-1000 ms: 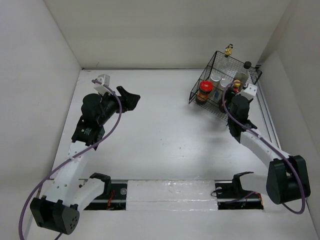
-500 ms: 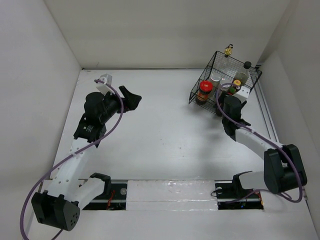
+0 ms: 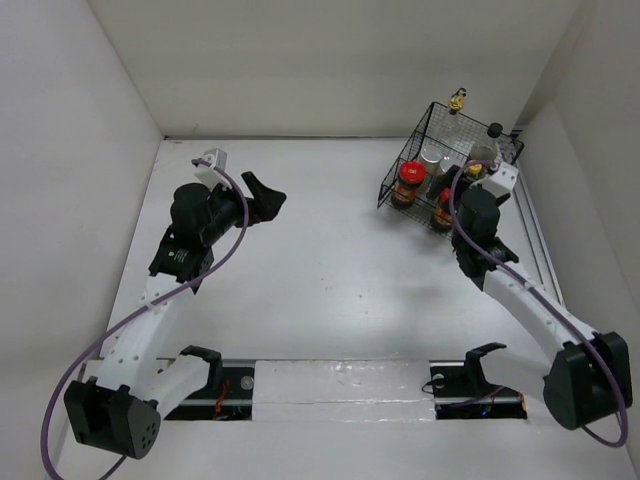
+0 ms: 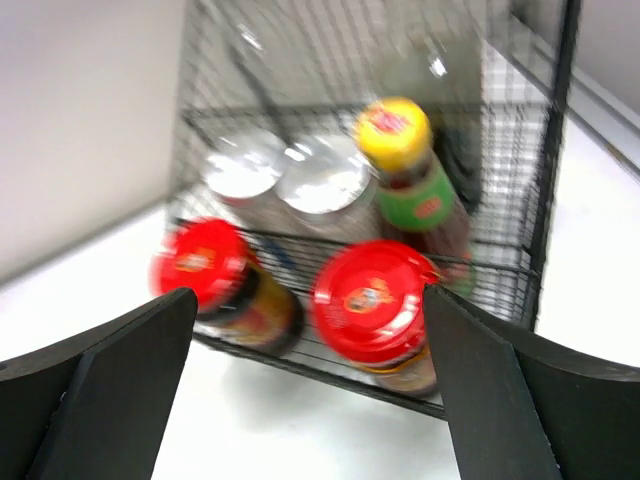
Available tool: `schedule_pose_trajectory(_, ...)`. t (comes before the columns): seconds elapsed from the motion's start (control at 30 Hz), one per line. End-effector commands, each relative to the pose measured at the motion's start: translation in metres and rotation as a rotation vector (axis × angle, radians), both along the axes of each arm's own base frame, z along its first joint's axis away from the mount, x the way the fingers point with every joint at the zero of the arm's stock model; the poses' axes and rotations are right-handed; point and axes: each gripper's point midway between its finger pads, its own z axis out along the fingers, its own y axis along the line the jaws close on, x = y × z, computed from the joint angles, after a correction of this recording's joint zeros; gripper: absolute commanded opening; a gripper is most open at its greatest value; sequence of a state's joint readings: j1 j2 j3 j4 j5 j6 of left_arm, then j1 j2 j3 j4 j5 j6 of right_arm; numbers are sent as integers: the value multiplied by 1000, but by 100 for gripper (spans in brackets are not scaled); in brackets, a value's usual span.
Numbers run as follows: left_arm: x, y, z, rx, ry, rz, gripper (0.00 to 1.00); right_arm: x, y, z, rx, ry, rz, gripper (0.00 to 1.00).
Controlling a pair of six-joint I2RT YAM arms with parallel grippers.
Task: Organize the condiment bottles
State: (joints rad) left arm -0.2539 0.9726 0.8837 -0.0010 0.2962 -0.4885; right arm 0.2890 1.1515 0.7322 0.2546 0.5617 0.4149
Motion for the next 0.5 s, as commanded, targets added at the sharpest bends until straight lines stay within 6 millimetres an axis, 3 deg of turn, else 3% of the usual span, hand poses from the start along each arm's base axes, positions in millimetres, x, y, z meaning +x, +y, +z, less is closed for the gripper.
schedule_pose_trajectory(0.0,0,-3,23,-16,-61,-18,97,-12,17,65,44,-143,61,100)
schedule_pose_trajectory(0.03,0,-3,23,-16,-61,-18,98,-20,21,80,59,-184,85,100)
schedule_pose_trajectory(0.13,-2,-3,26,-18,-70,-18,98,-36,52,101,87,-238,220,100)
schedule_pose_trajectory(0.37,-7,-3,39,-32,-122,-27,98,-67,137,101,89,-230,553,100)
schedule_pose_trajectory(0.47,-9,-2,39,-35,-131,-27,100,-82,167,86,67,-192,652,100)
